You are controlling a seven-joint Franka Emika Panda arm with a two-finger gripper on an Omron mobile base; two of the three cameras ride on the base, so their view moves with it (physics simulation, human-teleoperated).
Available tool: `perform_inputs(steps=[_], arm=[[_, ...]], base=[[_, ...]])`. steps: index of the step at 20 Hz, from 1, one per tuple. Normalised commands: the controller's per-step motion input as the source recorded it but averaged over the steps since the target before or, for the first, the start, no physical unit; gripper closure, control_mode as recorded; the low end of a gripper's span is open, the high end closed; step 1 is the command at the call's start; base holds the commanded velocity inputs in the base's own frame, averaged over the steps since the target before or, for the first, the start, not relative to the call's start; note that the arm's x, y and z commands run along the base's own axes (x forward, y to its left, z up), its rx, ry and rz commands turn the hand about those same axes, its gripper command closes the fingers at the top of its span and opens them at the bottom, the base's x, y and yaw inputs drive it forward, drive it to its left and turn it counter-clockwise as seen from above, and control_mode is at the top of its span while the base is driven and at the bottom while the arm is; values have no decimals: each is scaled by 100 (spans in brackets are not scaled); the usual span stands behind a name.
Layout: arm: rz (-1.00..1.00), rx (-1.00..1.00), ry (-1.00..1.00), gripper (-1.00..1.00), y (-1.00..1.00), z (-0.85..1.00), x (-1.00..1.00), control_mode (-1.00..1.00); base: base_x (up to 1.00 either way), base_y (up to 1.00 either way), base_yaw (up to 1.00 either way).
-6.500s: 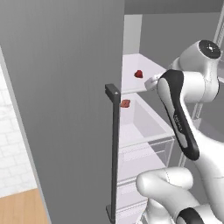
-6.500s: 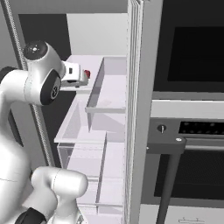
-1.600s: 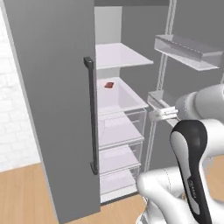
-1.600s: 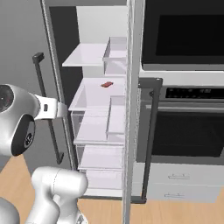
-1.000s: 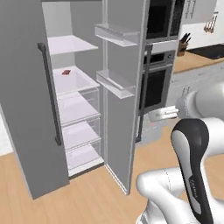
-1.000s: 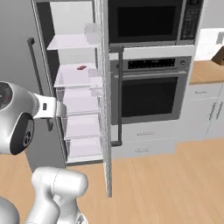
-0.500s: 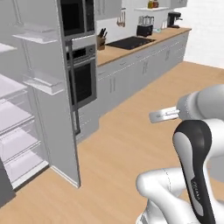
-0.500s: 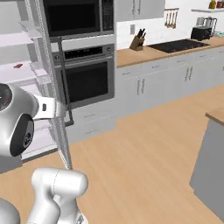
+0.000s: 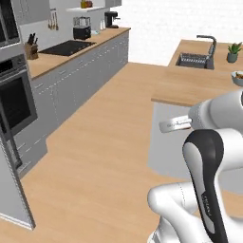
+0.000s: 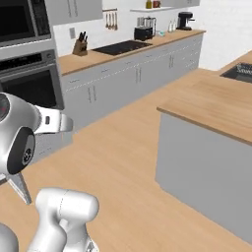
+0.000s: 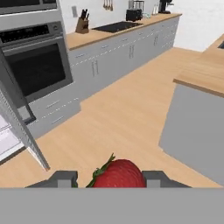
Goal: Take the strawberry from the fridge and place it on top of the pancake, located on the dining counter.
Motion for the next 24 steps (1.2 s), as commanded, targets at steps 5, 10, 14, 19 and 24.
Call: perform_inputs(steps=[5, 10, 14, 19, 24], arm=[[0, 0, 0, 100, 0, 0, 0, 100], [0, 0, 0, 100, 0, 0, 0, 100], [0, 0, 0, 100, 0, 0, 0, 100], [0, 0, 0, 100, 0, 0, 0, 100], [0, 0, 0, 100, 0, 0, 0, 100]], base=[[0, -100, -29], [0, -100, -7], [0, -100, 1], [0, -100, 0], [0, -100, 0]])
